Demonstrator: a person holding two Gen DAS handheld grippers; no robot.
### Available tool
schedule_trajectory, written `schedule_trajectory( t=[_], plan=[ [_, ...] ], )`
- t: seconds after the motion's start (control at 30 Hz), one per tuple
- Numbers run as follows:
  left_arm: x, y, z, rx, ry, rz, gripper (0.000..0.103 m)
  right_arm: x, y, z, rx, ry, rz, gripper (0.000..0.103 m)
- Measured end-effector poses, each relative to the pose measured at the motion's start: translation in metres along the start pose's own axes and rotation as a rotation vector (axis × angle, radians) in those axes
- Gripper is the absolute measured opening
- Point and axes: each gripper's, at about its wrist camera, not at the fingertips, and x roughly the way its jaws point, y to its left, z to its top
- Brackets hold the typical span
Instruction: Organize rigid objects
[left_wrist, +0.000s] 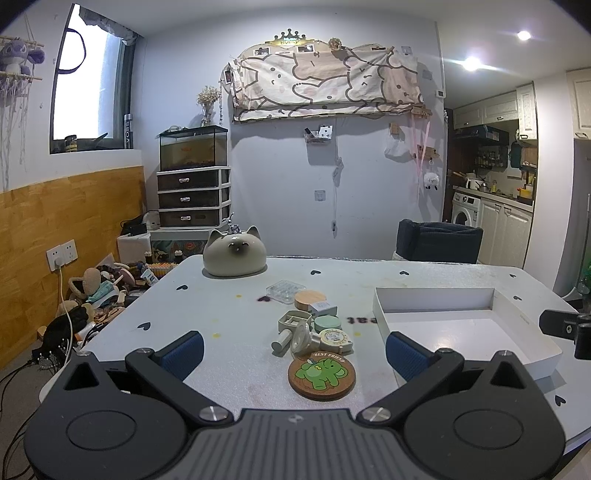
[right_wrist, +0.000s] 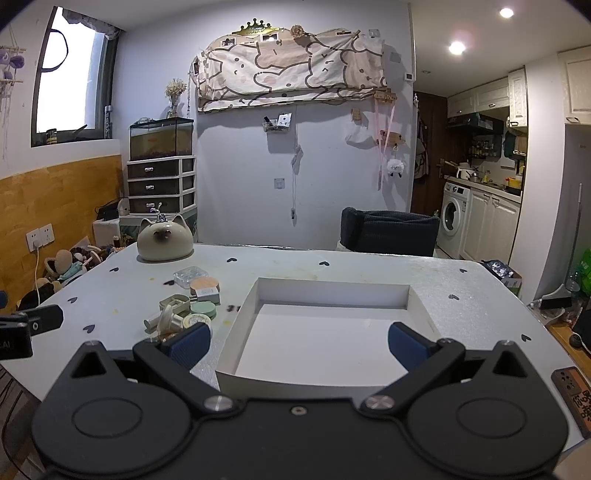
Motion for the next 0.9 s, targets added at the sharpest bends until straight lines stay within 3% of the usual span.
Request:
schedule_trajectory(
  t=[0.9],
  plan=[
    [0.0002,0.0003,0.0001,-0.002,0.003,-0.001,0.103,0.0011,-0.0011,-0.0012,-0.003,0.007,-0.002,0.103]
  ],
)
